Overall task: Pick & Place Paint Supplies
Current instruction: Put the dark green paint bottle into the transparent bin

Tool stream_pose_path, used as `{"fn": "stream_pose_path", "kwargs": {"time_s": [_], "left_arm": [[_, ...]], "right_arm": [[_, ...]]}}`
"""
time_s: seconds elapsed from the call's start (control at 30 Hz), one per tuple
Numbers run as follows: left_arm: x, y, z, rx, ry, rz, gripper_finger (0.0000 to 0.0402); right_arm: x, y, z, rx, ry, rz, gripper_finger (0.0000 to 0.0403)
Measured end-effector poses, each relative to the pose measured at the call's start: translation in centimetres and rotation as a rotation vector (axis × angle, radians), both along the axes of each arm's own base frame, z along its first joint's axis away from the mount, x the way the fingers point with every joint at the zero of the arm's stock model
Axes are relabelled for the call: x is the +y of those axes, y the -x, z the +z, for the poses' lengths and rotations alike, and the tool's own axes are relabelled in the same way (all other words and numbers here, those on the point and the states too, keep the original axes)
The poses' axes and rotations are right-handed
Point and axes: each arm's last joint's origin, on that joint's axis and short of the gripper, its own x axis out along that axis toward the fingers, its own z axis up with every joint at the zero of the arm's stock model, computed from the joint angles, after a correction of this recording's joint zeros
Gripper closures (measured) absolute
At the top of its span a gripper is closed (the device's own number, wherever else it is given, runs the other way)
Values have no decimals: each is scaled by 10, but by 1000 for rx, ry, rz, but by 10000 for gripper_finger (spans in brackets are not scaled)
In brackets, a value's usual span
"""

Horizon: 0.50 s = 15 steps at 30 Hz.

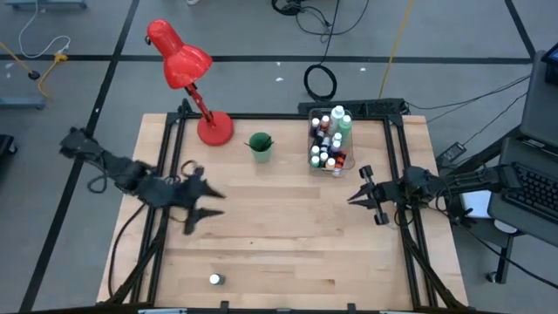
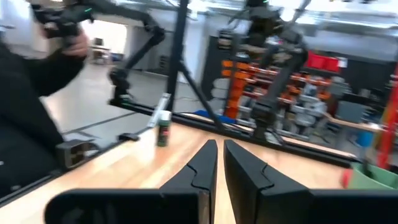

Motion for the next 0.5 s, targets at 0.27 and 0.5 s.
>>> {"fn": "stream_pose_path", "kwargs": {"time_s": [0.27,0.5], "left_arm": [[-41,40,-72,-139,58,-39,251],[-74,56,-95,-157,-48,7,356]], "right_arm": [[-3,-4,1,-9,-15,-104,380],[-3,-5,1,-18,-15,-104,380]]}}
